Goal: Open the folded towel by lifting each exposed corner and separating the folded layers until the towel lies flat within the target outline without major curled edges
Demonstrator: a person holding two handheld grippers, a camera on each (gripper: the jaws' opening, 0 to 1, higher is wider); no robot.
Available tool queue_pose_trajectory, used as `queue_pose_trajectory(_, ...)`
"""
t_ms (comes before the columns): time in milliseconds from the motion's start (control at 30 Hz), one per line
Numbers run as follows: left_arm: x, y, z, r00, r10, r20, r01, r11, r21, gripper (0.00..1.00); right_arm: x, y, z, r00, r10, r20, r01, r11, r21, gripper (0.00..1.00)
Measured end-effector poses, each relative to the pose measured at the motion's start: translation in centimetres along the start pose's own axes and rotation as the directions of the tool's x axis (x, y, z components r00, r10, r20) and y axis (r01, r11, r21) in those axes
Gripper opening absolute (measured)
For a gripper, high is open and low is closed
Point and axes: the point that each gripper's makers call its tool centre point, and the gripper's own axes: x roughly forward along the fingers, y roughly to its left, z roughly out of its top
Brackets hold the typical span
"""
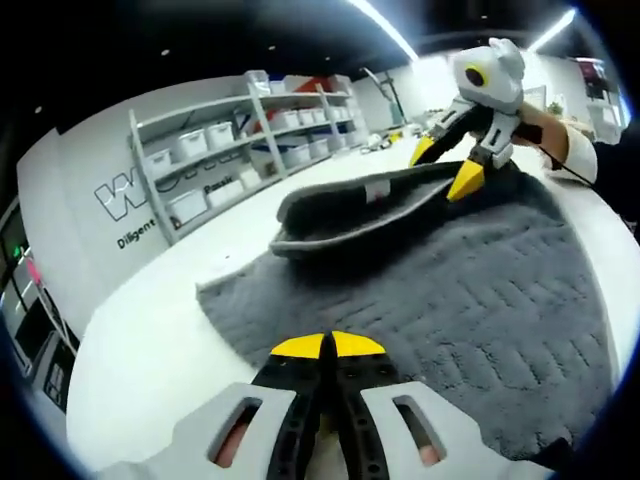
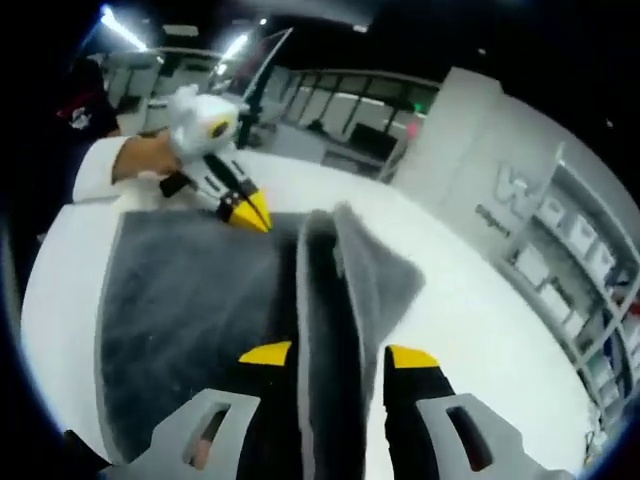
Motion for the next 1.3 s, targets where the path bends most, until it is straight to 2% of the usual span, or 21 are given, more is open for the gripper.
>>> queue_pose_trajectory(33,0.0,0.0,0.0,1.000,-0.001,0.000,0.001,1.000,-0.002,0.01,-0.1,-0.4,0.3,0.999,-0.022,0.037,0.022,1.000,0.005,0.16)
queue_pose_trajectory(100,0.0,0.0,0.0,1.000,-0.002,0.003,0.002,1.000,-0.005,0.01,-0.5,-0.9,0.1,0.997,-0.044,0.065,0.041,0.998,0.043,0.02)
queue_pose_trajectory(200,0.0,0.0,0.0,1.000,-0.002,0.004,0.002,1.000,-0.006,0.01,-0.5,-0.8,-0.5,0.997,0.001,0.079,-0.011,0.991,0.130,0.07)
queue_pose_trajectory(267,0.0,-0.1,0.0,1.000,0.000,0.002,0.000,1.000,0.002,0.01,-0.5,-1.4,-0.6,0.994,-0.001,0.105,-0.016,0.987,0.162,0.07)
queue_pose_trajectory(467,0.0,-0.1,0.0,1.000,0.001,0.002,-0.001,1.000,0.007,0.01,0.0,-1.5,-1.2,0.992,0.047,0.115,-0.075,0.962,0.261,0.10)
queue_pose_trajectory(667,0.0,-0.2,0.0,1.000,0.000,0.002,0.000,1.000,0.024,0.01,0.3,-2.0,-1.1,0.989,0.048,0.143,-0.089,0.952,0.293,0.02)
queue_pose_trajectory(833,0.1,-0.3,0.2,1.000,-0.003,0.008,0.002,0.998,0.059,0.01,0.0,-2.5,-1.6,0.992,0.014,0.129,-0.053,0.953,0.298,0.00)
queue_pose_trajectory(1033,0.1,-0.2,0.1,1.000,-0.003,0.008,0.003,1.000,0.022,0.01,-0.6,-3.0,-1.7,0.992,-0.017,0.123,-0.023,0.950,0.312,0.00)
queue_pose_trajectory(1200,0.1,-0.3,0.2,1.000,-0.001,0.010,0.001,0.999,0.038,0.01,-1.4,-3.7,-2.6,0.994,-0.043,0.101,0.000,0.919,0.394,0.00)
queue_pose_trajectory(1267,0.2,-0.2,0.3,1.000,-0.001,0.010,0.001,1.000,0.028,0.01,-1.7,-4.2,-3.3,0.995,-0.057,0.082,0.014,0.891,0.453,0.00)
queue_pose_trajectory(1300,0.1,-0.2,0.2,1.000,-0.002,0.010,0.002,1.000,0.024,0.01,-1.8,-4.4,-3.5,0.995,-0.061,0.079,0.018,0.887,0.461,0.00)
